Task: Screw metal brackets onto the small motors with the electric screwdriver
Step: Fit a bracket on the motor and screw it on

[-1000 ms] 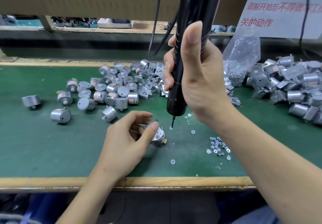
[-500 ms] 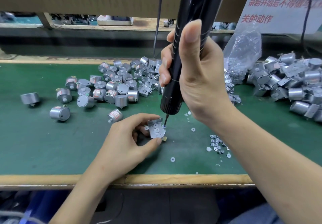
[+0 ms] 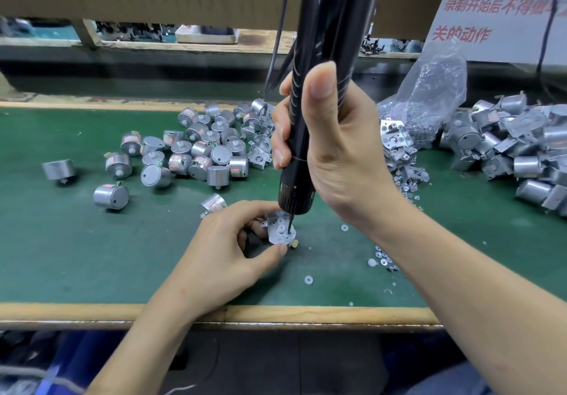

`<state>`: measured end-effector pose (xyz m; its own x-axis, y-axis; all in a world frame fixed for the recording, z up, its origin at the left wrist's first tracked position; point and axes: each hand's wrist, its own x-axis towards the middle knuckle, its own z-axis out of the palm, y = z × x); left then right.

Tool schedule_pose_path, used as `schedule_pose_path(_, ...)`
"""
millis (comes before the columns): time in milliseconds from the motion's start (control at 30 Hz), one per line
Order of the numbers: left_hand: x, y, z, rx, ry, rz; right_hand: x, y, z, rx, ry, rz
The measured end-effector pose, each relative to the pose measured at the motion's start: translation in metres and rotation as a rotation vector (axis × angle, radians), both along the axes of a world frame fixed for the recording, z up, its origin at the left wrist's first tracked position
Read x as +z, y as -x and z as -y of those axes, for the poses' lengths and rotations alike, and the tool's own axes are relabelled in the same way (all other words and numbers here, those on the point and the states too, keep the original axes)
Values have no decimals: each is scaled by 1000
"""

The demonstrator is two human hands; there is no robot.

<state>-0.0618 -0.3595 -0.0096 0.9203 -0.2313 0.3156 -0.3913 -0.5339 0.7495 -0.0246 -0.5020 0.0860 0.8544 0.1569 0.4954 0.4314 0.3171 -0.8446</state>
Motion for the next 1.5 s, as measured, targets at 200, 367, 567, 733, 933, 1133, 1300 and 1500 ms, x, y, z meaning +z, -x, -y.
schedule_pose_path(200, 0, 0, -1, -8, -12, 4, 1, -2, 2, 0, -6, -11)
schedule_pose_path(367, -2, -1, -2, -10, -17, 11, 1, -3, 3, -5, -1, -9)
schedule_pose_path(567, -5, -2, -3, -11, -29, 30, 0, -2, 1, 10, -5, -6)
schedule_pose_path(733, -8, -3, -3, -4, -34, 50, 1, -2, 2, 4, -1, -8)
schedule_pose_path(933, -8, -3, -4, 3, 5, 21, 6, -5, 6, -35, -37, 7)
schedule_pose_path(1133, -12, -7, -11, -20, 67, -100, 9, -8, 11, -117, -97, 6)
schedule_pose_path(1300, -10, -6, -9, -32, 49, -85, 9, -8, 11, -124, -88, 8)
schedule_pose_path(1500, -4, -2, -5, -31, -32, -12, 7, -6, 7, -87, -46, 7)
